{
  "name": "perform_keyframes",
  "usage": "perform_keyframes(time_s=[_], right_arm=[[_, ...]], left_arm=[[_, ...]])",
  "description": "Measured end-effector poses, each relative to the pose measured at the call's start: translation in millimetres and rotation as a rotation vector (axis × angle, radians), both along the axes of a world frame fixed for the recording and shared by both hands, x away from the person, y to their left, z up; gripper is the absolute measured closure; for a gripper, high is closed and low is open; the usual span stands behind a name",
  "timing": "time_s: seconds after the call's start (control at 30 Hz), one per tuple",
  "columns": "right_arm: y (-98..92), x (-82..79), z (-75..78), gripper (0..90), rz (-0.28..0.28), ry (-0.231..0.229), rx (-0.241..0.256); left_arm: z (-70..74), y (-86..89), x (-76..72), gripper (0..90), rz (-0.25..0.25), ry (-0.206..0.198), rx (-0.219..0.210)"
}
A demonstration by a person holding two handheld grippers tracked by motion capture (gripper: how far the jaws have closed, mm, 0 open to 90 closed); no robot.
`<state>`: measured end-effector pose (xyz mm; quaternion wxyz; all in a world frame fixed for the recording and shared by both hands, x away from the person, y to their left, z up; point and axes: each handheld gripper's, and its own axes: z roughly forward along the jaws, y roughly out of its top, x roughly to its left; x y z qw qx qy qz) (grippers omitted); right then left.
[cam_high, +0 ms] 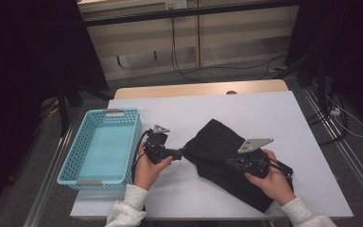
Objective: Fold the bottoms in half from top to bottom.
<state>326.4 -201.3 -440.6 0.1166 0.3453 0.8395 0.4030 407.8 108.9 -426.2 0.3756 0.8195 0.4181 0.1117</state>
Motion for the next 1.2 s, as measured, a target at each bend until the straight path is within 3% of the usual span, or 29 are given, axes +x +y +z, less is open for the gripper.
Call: perform_keyframes(time_s=[0.33, 0.67, 0.97, 1.1, 1.13, 1.2], right_arm=[[-16.1, -8.4, 3.6, 88.0, -0.017, 0.011, 0.039], [-15.0, -13.9, 4.4, 88.3, -0.005, 0.024, 0.043], [-9.7, -25.3, 7.7, 87.8, 0.039, 0.035, 0.044], [-11.2, -25.6, 7.3, 81.2, 0.034, 0.040, 0.063], [-15.0, -22.3, 9.6, 75.5, 0.007, 0.020, 0.063], [-21.1, -16.7, 11.8, 73.2, -0.033, 0.003, 0.057]], left_arm=[[0.4, -0.9, -0.1, 9.0, -0.004, 0.000, 0.000], [0.0, -2.4, -0.3, 9.0, -0.009, 0.000, -0.002], [0.7, -3.0, -0.6, 8.9, -0.014, 0.002, 0.001], [1.0, -3.4, -0.6, 9.0, -0.017, 0.005, 0.001], [1.0, -3.6, -0.6, 9.0, -0.012, -0.001, -0.003], [1.0, -3.4, -0.6, 8.9, -0.013, 0.000, -0.002]])
